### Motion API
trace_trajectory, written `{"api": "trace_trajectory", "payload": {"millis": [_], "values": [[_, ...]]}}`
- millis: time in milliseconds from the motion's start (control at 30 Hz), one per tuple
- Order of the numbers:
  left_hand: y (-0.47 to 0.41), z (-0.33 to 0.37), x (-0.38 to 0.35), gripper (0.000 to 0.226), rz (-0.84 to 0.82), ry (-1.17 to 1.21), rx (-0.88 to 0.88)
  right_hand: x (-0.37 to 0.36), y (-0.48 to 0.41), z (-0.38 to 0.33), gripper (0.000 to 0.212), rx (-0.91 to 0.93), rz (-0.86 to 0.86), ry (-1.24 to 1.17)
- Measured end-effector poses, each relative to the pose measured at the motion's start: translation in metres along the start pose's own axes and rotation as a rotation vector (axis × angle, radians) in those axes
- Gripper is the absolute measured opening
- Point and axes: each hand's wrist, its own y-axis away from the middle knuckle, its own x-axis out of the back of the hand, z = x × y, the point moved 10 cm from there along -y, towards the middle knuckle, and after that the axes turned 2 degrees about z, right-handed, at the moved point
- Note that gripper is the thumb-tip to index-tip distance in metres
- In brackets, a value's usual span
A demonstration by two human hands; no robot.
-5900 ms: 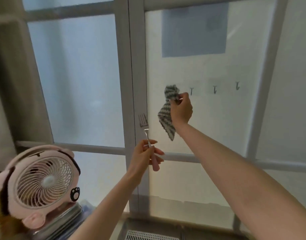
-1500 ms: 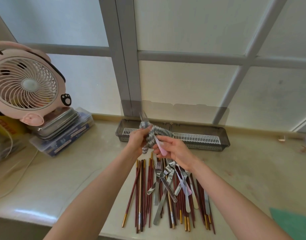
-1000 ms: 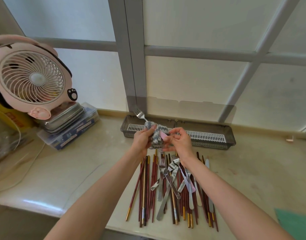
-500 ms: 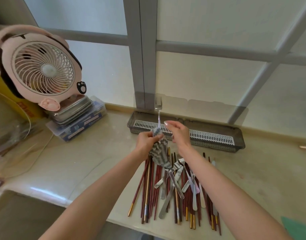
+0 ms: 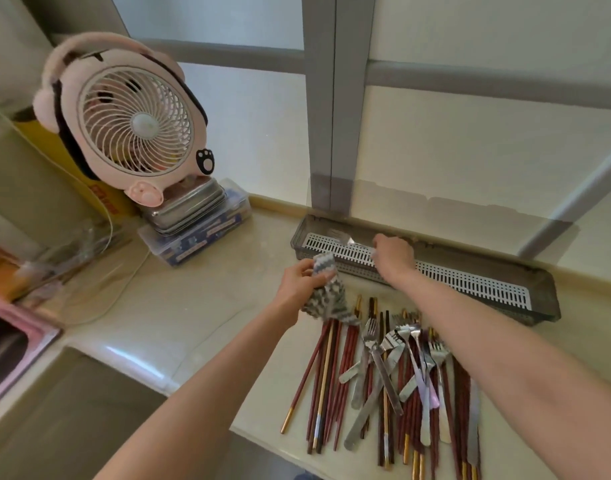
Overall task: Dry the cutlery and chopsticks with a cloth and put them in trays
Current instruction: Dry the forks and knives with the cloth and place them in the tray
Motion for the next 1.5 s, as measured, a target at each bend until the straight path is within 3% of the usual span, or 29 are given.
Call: {"api": "trace_trajectory", "payload": {"millis": [133, 333, 500, 633, 733, 800, 900, 967, 1167, 1300, 1500], "values": [[0.005, -0.011, 0.017, 0.012, 0.017, 0.071, 0.031, -0.027, -0.005, -0.003, 0.020, 0.038, -0.050, 0.063], [0.005, -0.021, 0.024, 0.013, 0.045, 0.115, 0.125, -0.030, -0.009, -0.008, 0.023, 0.017, -0.057, 0.005], [0.005, -0.013, 0.014, 0.015, 0.002, 0.122, 0.109, -0.057, -0.012, -0.007, 0.033, -0.037, -0.258, -0.062], [0.003, -0.014, 0.010, 0.013, -0.035, 0.157, 0.096, -0.029, 0.018, -0.011, 0.031, 0.058, -0.013, -0.094], [-0.002, -0.022, 0.011, 0.019, -0.034, 0.177, 0.098, -0.025, 0.061, 0.010, 0.020, 0.001, 0.093, -0.106], [-0.005, -0.032, 0.011, 0.026, -0.030, 0.197, 0.115, -0.044, 0.088, 0.031, 0.012, -0.086, -0.032, -0.080], [-0.008, -0.049, 0.007, 0.028, -0.035, 0.243, 0.166, -0.074, 0.133, 0.047, 0.032, -0.171, -0.337, 0.010], [-0.010, -0.059, 0.002, 0.030, -0.040, 0.240, 0.194, -0.084, 0.159, 0.043, 0.042, -0.176, -0.390, 0.053], [-0.011, -0.076, -0.013, 0.036, -0.079, 0.321, 0.285, -0.092, 0.183, 0.013, 0.025, -0.157, -0.287, 0.084], [-0.006, -0.079, -0.020, 0.035, -0.107, 0.388, 0.322, -0.092, 0.186, 0.027, 0.012, -0.306, -0.293, -0.023], [-0.001, -0.081, -0.031, 0.047, -0.162, 0.409, 0.347, -0.091, 0.186, 0.054, 0.013, -0.565, -0.255, -0.248]]}}
